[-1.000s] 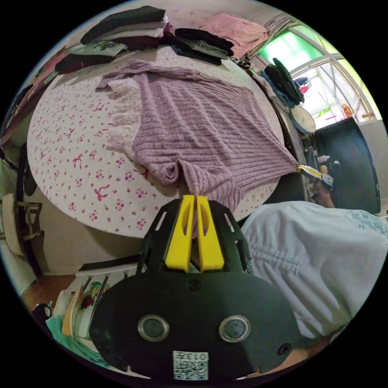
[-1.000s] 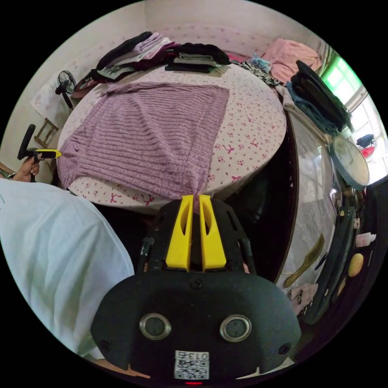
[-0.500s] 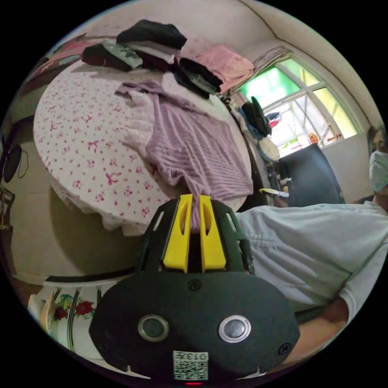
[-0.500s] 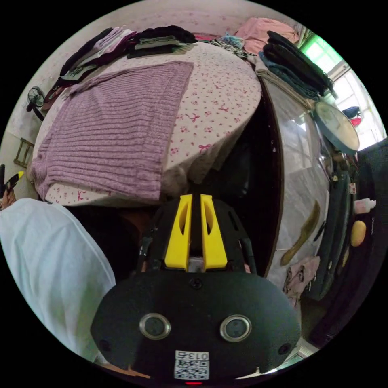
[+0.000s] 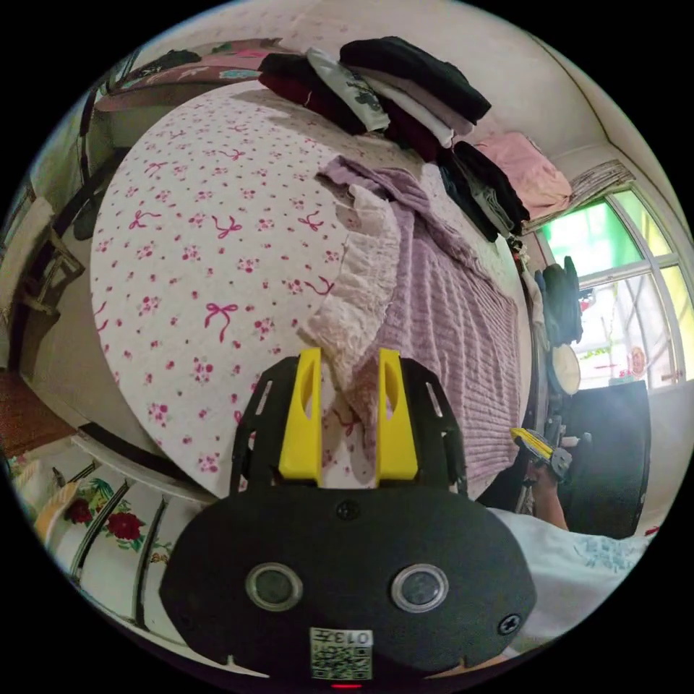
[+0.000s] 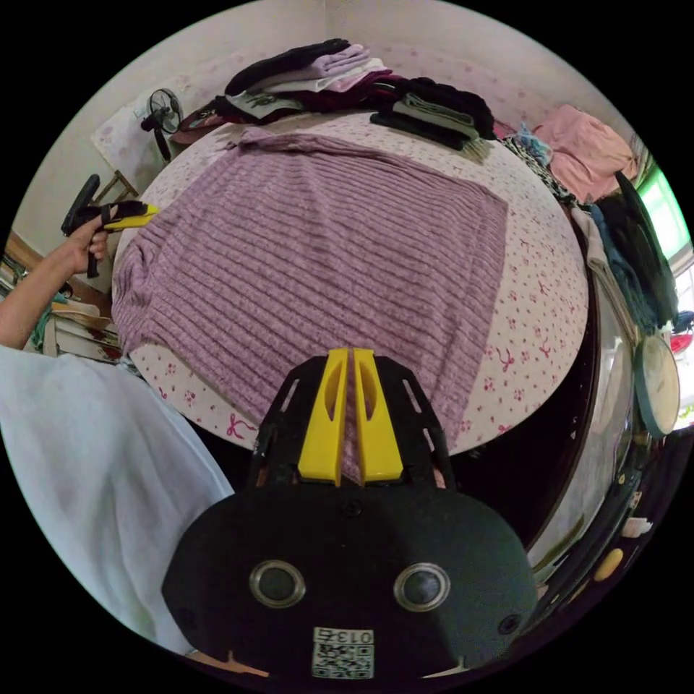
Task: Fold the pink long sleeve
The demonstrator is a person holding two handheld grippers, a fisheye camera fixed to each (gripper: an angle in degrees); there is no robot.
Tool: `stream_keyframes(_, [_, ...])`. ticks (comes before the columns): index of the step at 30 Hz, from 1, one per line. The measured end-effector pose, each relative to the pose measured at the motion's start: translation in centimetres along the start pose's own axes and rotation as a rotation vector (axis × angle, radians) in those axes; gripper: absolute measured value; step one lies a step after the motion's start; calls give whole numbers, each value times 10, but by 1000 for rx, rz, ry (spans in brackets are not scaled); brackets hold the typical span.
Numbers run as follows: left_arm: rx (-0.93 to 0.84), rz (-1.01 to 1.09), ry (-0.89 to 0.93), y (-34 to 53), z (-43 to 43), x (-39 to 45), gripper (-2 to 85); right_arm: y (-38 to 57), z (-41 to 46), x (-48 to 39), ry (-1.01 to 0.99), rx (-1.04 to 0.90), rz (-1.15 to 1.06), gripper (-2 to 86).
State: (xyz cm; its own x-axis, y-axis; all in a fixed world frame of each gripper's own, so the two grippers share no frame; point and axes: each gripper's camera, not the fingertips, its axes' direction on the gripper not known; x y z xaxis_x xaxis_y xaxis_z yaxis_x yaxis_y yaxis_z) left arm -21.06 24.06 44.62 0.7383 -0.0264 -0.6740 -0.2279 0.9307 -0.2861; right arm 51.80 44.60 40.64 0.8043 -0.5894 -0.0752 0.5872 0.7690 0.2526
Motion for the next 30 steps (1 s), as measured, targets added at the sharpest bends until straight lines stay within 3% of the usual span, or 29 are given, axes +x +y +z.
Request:
stream_keyframes(2, [-36, 27, -6, -6, 7, 5, 31, -6, 8, -5, 12, -33, -14, 3])
stream_keyframes(4, [-74, 73, -65, -6, 12, 14, 16, -7, 14, -7, 15, -57, -15, 2])
stream_keyframes(10, [128, 156, -267, 18, -33, 10, 6, -6, 15, -3, 3, -54, 0, -1])
stream_keyframes(15, [31, 114, -174, 6, 1, -25, 20, -9, 18, -2, -17, -31, -10, 0])
stream_keyframes(19, [98, 107, -172, 15, -12, -15, 49, -12, 15, -1, 4, -46, -9, -1])
stream_keyframes(21, [119, 171, -140, 24, -22, -4, 64, -9, 1, -3, -5, 43, -23, -1])
stream_keyframes(26, [-201, 435, 29, 65, 5, 54, 108, -3, -9, -14, -66, 104, -102, -1])
stream_keyframes(30, [-288, 429, 15, 89, 33, 72, 104, -3, 3, -18, -44, 70, -113, -1])
